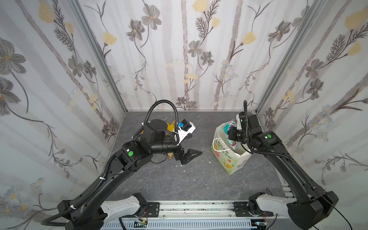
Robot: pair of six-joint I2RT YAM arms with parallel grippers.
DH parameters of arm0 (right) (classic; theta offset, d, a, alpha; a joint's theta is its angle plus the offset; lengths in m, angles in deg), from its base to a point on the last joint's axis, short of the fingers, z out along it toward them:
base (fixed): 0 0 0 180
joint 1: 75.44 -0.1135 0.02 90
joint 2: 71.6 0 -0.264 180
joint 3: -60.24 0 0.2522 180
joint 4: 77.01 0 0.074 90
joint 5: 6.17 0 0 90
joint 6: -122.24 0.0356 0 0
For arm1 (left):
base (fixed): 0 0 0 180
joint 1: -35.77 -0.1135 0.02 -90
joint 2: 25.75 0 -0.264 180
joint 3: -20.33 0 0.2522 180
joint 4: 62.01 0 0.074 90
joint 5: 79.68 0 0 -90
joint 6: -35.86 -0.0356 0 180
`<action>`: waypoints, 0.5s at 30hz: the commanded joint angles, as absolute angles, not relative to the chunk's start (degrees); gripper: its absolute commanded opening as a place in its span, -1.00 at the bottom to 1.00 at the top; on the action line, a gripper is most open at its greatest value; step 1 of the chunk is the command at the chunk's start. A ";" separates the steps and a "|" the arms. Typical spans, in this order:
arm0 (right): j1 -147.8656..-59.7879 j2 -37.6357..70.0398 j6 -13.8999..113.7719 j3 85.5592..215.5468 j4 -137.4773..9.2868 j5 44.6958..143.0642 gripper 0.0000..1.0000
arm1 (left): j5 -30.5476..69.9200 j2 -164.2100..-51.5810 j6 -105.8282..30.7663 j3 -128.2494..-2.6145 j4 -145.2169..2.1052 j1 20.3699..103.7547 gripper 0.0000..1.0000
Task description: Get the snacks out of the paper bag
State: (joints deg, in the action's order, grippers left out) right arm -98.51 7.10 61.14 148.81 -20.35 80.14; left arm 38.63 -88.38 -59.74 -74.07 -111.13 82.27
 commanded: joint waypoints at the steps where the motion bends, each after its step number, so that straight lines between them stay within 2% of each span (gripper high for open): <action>1: -98.47 5.64 61.58 150.91 -21.32 78.64 -1.00 | 38.98 -88.20 -59.10 -74.36 -108.63 82.35 1.00; 9: -100.34 0.20 61.88 155.02 -26.20 80.93 -1.00 | 36.48 -88.29 -49.09 -72.36 -100.34 82.35 1.00; 15: -108.03 -0.86 56.86 159.50 -29.92 76.44 -1.00 | 29.21 -91.06 -34.87 -75.96 -99.98 82.26 1.00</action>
State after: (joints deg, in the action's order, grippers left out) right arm -105.81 -1.06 60.05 157.42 -24.18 79.82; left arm 33.32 -90.35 -43.72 -74.25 -103.00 82.27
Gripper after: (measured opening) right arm 0.173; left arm 0.997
